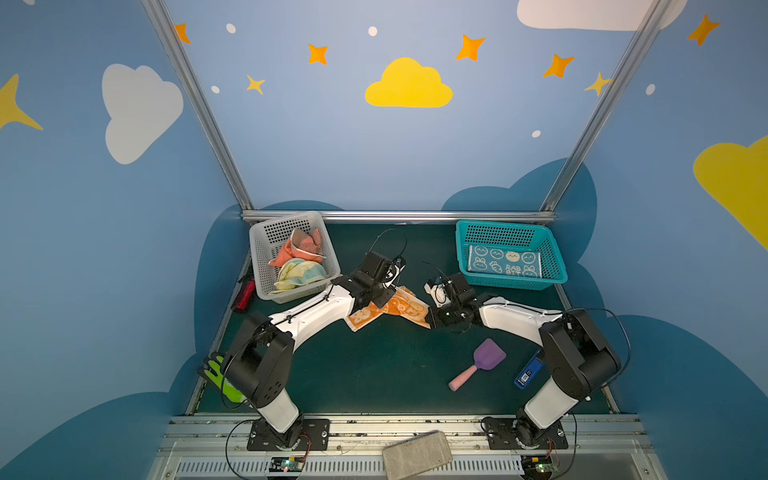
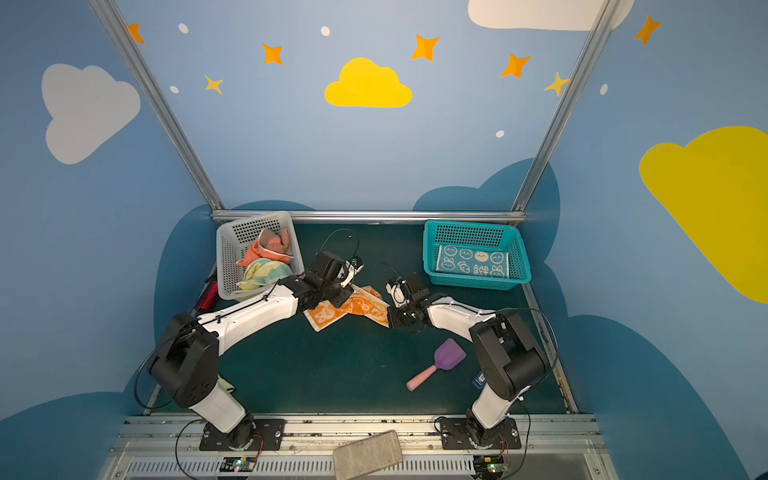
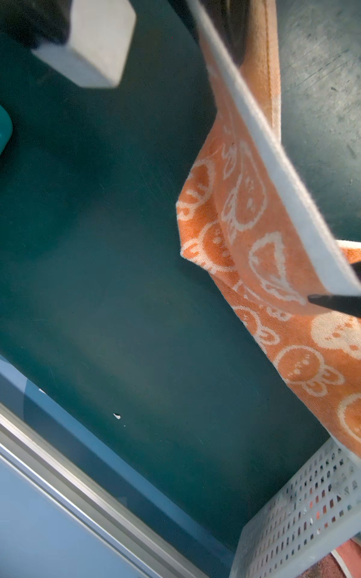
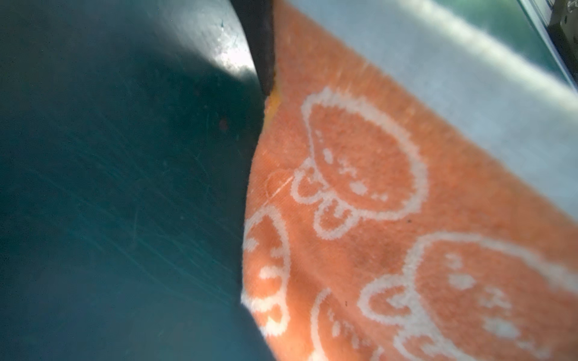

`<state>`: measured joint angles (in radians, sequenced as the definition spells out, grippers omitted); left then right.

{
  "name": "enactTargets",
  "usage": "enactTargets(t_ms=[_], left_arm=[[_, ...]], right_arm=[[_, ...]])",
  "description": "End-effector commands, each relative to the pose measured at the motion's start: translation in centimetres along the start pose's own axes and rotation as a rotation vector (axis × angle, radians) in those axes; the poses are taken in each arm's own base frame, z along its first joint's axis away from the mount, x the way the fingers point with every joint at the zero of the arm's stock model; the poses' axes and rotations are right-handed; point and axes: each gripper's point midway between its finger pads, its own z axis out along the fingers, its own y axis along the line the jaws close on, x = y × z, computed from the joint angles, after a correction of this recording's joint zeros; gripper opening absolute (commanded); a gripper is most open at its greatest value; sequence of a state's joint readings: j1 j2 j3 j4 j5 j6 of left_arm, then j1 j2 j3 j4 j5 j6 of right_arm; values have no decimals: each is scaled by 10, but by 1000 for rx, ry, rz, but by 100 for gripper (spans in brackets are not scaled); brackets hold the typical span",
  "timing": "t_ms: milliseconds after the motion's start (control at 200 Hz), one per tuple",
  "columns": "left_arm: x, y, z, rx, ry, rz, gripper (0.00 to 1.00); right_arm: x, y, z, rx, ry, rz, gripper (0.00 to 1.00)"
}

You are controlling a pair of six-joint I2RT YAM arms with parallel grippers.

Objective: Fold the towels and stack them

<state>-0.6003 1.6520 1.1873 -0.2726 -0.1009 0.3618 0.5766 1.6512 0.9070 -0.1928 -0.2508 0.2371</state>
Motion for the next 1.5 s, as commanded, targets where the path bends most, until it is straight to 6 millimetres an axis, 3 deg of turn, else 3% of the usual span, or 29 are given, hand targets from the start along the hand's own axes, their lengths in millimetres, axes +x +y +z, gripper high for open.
enactTargets(t_ms=[0, 130, 310, 411, 551, 691, 856, 1086, 1191, 1297, 1497], left_arm=[[-20, 24, -13, -79, -23, -85, 4], [-55, 43, -44, -125, -89, -131, 4], [-99, 67, -107, -187, -235, -146, 4], [-115, 71, -142, -202, -314, -116, 4], [-126, 82, -184, -251, -391, -90, 4], [-134, 88, -232, -259, -464, -99, 4], [-139, 76, -289, -185, -598, -91, 4], [-130, 54, -357, -29, -778, -122, 4], [-127, 51, -373, 11, -813, -154, 4], [-124, 55, -377, 0, -811, -182, 4], [-118, 70, -346, -112, -725, -211, 4]], right_arm=[[-19, -4, -28, 72, -36, -36, 0], [-63, -6, -71, 180, -122, -121, 0], [-123, -1, -138, 292, -264, -352, 0], [-144, 0, -163, 362, -342, -443, 0], [-163, 17, -206, 400, -436, -608, 0], [-169, 49, -245, 360, -559, -781, 0], [-169, 75, -294, 363, -670, -860, 0], [-144, 128, -353, 234, -835, -984, 0], [-139, 141, -372, 178, -880, -966, 0], [-140, 140, -372, 172, -856, -940, 0], [-150, 128, -354, 203, -817, -915, 0]])
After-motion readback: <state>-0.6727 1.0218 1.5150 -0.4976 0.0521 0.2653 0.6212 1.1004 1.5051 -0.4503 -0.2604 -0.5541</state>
